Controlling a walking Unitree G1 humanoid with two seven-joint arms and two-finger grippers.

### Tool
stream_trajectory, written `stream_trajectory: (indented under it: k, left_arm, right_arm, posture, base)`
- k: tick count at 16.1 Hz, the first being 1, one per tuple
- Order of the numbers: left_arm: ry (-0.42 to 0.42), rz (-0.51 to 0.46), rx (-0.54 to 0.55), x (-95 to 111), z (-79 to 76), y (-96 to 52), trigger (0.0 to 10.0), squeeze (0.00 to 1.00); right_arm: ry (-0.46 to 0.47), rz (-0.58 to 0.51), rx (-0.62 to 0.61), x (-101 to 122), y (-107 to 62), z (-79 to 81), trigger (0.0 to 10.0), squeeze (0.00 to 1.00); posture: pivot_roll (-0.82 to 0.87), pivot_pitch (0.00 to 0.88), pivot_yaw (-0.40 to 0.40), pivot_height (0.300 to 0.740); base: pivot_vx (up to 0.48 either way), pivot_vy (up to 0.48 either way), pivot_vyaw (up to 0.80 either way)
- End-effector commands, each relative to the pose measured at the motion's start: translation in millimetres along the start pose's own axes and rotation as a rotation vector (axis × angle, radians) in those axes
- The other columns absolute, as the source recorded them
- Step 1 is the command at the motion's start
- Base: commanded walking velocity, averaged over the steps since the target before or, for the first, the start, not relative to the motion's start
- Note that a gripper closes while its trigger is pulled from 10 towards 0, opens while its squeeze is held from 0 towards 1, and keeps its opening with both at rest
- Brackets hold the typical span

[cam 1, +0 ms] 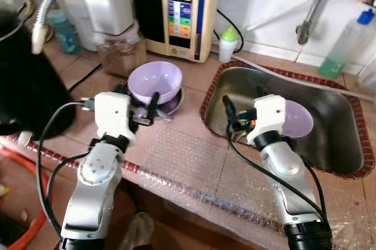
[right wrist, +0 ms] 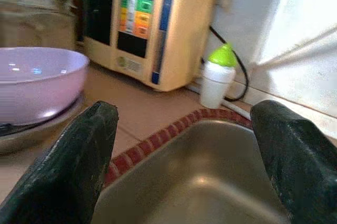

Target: Kitchen organization

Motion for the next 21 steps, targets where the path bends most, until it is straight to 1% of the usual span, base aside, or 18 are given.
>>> stream_trajectory:
  k: [1,3,5,6,7,8,9,10,11,12,13,15,16,17,18,19,20,21]
  left_arm:
    - [0.010,-0.024,0.028,4.6,3.2,3.0,10.0,0.00]
    - [0.023,-0.044,0.080,14.1,15.3,17.1,10.0,0.00]
    - [-0.003,-0.070,0.115,24.2,25.8,32.6,10.0,0.00]
    - [-0.019,-0.077,0.137,28.6,32.2,43.1,10.0,0.56]
    - [-0.016,-0.061,0.148,27.5,34.8,48.0,10.0,1.00]
    - [-0.007,-0.047,0.148,27.2,37.1,57.0,10.0,1.00]
    - [0.005,-0.059,0.173,32.5,43.5,70.2,10.0,0.00]
    - [-0.003,-0.049,0.182,31.8,45.0,73.8,10.0,0.00]
    - [-0.028,0.002,0.213,25.6,48.2,81.3,10.0,0.00]
    - [-0.148,0.059,0.236,15.5,47.2,88.5,10.0,0.00]
    - [-0.190,0.069,0.253,12.5,46.1,94.7,10.0,0.00]
    - [-0.212,0.099,0.273,7.0,44.9,106.3,10.0,0.00]
    - [-0.221,0.111,0.276,4.9,45.4,108.9,10.0,0.00]
    - [-0.218,0.141,0.267,0.4,45.4,113.2,10.0,0.00]
    - [-0.203,0.179,0.264,-4.9,46.1,115.6,10.0,0.00]
    - [-0.201,0.244,0.288,-15.5,51.6,117.8,10.0,0.00]
    - [-0.208,0.261,0.316,-19.3,56.9,117.4,10.0,0.00]
    - [-0.202,0.261,0.330,-20.5,58.9,117.2,10.0,0.00]
  right_arm:
    - [0.000,-0.002,0.018,0.6,3.2,1.3,10.0,0.00]
    - [0.007,-0.011,0.024,3.3,8.0,3.9,10.0,0.00]
    - [0.011,-0.018,0.030,6.2,8.0,4.9,10.0,0.00]
    - [0.012,-0.018,0.047,5.7,6.2,6.7,10.0,0.00]
    - [0.010,-0.017,0.047,5.4,5.1,6.8,10.0,0.00]
    - [0.016,-0.013,0.039,5.5,3.2,5.8,10.0,0.00]
    - [0.015,-0.012,0.030,5.9,-1.6,3.8,10.0,0.00]
    - [0.019,-0.007,0.024,4.7,-3.6,2.6,10.0,0.00]
    - [0.027,0.000,0.012,3.1,-8.1,0.8,10.0,0.86]
    - [0.020,0.003,0.012,2.6,-13.0,1.5,10.0,1.00]
    - [0.010,0.005,0.011,2.1,-17.0,2.6,10.0,1.00]
    - [0.009,0.018,-0.002,0.5,-23.8,3.1,10.0,1.00]
    - [0.008,0.020,-0.002,0.9,-25.0,3.6,10.0,1.00]
    - [0.006,0.025,-0.001,1.4,-26.6,4.2,10.0,0.00]
    - [0.005,0.028,-0.001,1.8,-27.9,4.0,10.0,0.00]
    - [-0.002,0.036,-0.010,1.3,-30.3,1.2,10.0,0.00]
    - [-0.006,0.039,-0.016,1.1,-30.9,-0.5,10.0,0.00]
    - [-0.007,0.040,-0.018,1.2,-31.1,-0.8,10.0,0.00]
  posture:
    - [0.03,0.000,-0.033,0.740]
    - [0.03,0.000,-0.034,0.740]
    - [0.02,0.000,-0.029,0.740]
    - [0.01,0.000,-0.023,0.740]
    - [0.00,0.004,-0.019,0.740]
    - [-0.02,0.005,-0.007,0.740]
    - [-0.04,0.015,0.012,0.740]
    - [-0.05,0.020,0.015,0.740]
    - [-0.06,0.022,0.021,0.740]
    - [-0.08,0.025,0.032,0.740]
    - [-0.09,0.025,0.036,0.740]
    - [-0.11,0.030,0.044,0.740]
    - [-0.13,0.028,0.049,0.740]
    - [-0.13,0.030,0.053,0.740]
    - [-0.14,0.029,0.057,0.740]
    - [-0.15,0.027,0.065,0.740]
    - [-0.15,0.027,0.068,0.740]
    - [-0.15,0.027,0.069,0.740]
  base:
    - [0.000,0.000,0.00]
    - [0.000,0.000,0.00]
    - [0.000,0.000,0.00]
    - [0.000,0.000,0.00]
    - [0.000,0.000,0.00]
    - [0.000,0.000,0.00]
    - [0.000,0.000,0.00]
    - [0.000,0.000,0.00]
    - [0.000,0.000,0.00]
    - [0.000,0.000,0.00]
    - [0.000,0.000,0.00]
    - [0.000,0.000,0.00]
    - [0.000,0.000,0.00]
    - [0.000,0.000,0.00]
    - [0.000,0.000,0.00]
    - [0.000,0.000,0.00]
    - [0.000,0.000,0.00]
    - [0.000,0.000,0.00]
Point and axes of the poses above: a point about 5 cm out from each wrist's last joint towards the gripper, its own y axis pointing out of the wrist towards the gripper, its own x axis along the axis of the wrist's last joint, z = x × y, the point moved 2 cm from there along y, pointing out of the wrist towards the gripper, and after that the axes turned 6 degrees about -y, right-handed, at the moved point
